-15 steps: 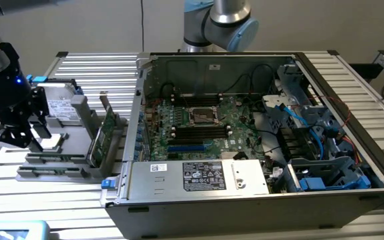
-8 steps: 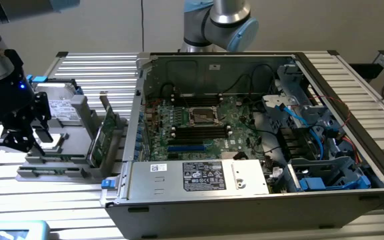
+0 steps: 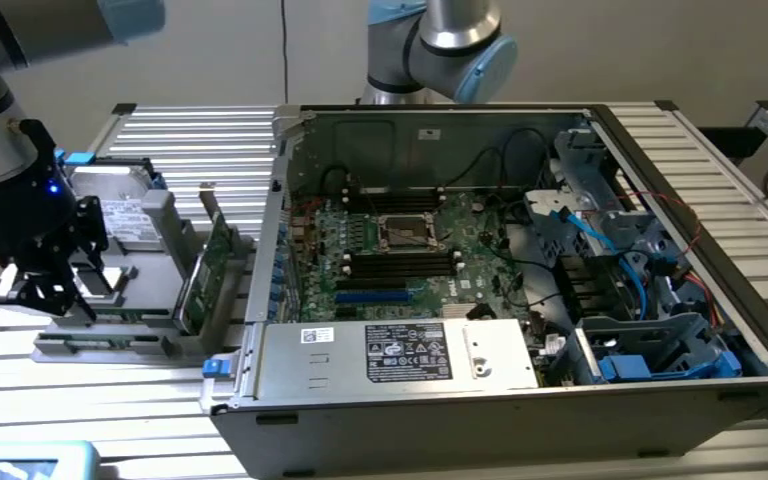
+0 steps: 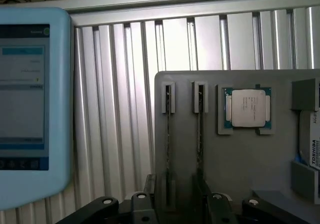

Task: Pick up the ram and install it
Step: 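Pick up the ram and move it above insertion slot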

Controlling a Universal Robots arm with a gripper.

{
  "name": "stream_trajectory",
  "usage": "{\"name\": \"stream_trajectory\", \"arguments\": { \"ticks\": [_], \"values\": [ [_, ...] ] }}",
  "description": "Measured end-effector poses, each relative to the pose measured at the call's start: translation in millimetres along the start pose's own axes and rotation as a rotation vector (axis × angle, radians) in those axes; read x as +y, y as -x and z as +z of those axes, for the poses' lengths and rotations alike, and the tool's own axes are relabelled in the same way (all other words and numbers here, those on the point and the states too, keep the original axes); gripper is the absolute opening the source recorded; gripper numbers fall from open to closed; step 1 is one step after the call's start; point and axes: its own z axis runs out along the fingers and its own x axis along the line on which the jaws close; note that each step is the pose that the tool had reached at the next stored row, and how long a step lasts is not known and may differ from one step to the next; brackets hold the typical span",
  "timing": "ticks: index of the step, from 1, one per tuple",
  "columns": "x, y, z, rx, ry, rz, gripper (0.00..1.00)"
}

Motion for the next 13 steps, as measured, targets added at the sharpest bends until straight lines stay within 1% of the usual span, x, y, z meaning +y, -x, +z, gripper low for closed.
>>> {"name": "stream_trajectory", "arguments": {
  "ticks": [13],
  "values": [
    [-0.3,-2.5,23.8,0.0,0.0,0.0,0.42]
  ]
}}
